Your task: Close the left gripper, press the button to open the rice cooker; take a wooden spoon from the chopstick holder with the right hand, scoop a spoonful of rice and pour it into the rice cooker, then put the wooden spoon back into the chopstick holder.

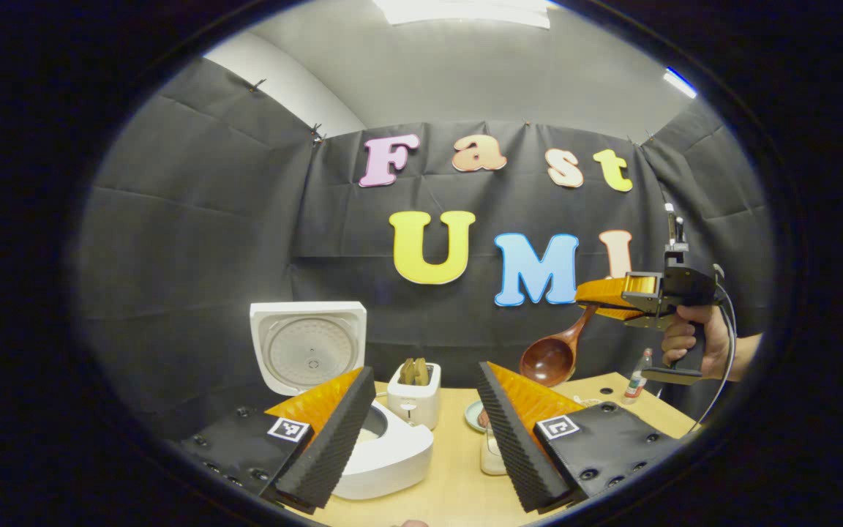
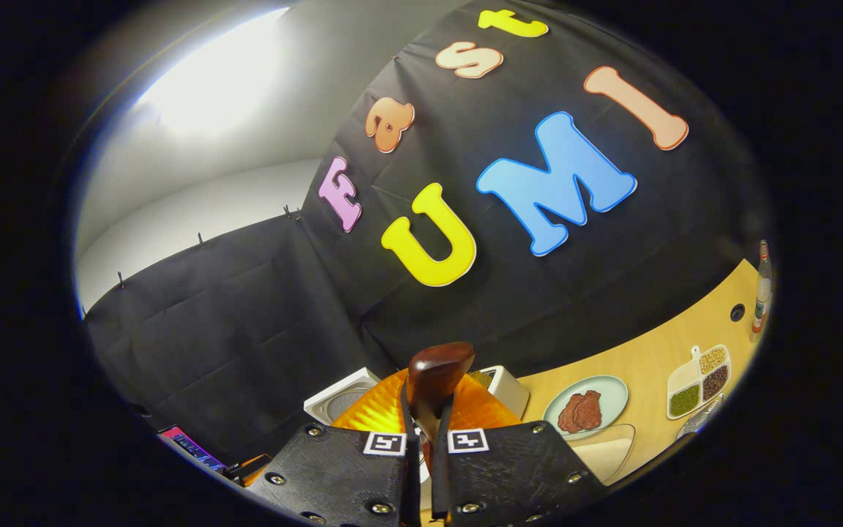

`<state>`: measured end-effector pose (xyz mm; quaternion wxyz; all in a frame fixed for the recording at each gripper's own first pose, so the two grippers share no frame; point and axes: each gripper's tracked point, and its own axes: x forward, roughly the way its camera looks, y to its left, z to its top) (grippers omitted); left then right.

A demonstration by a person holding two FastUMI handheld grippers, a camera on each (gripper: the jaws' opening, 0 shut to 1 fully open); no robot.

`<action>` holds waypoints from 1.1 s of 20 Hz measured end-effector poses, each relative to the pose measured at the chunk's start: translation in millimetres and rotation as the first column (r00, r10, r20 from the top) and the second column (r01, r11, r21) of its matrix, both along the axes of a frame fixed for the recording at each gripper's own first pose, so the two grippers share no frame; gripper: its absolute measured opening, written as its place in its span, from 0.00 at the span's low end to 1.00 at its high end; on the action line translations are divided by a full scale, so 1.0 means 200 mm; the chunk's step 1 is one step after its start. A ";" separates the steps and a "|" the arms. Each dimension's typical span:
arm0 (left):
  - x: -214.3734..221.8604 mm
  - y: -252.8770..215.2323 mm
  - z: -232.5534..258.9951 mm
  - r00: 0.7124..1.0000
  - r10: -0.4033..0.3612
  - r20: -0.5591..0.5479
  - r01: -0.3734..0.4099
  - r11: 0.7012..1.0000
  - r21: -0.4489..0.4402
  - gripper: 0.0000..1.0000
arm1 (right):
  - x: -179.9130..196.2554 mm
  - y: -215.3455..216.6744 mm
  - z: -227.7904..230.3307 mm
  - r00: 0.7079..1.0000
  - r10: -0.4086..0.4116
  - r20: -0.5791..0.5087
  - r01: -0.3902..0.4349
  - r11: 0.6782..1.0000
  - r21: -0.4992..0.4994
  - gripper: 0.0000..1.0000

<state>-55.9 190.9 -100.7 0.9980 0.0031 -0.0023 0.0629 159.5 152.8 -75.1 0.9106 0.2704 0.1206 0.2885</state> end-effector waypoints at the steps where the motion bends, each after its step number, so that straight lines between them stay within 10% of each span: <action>1: 0.02 -0.03 0.00 1.000 -0.014 0.001 0.014 1.000 0.001 0.99 | 0.01 -0.07 0.00 1.000 -0.026 0.008 0.026 1.000 -0.012 0.06; 14: 0.18 -0.26 -0.09 0.996 -0.065 -0.063 0.065 0.998 0.010 0.99 | 0.04 -1.09 -0.42 0.906 -0.423 -0.007 0.405 0.873 -0.271 0.06; 22: 0.16 -0.34 -0.16 0.990 -0.048 -0.131 0.055 0.997 0.054 0.96 | 0.09 -1.29 -0.76 0.853 -0.517 -0.072 0.459 0.808 -0.369 0.07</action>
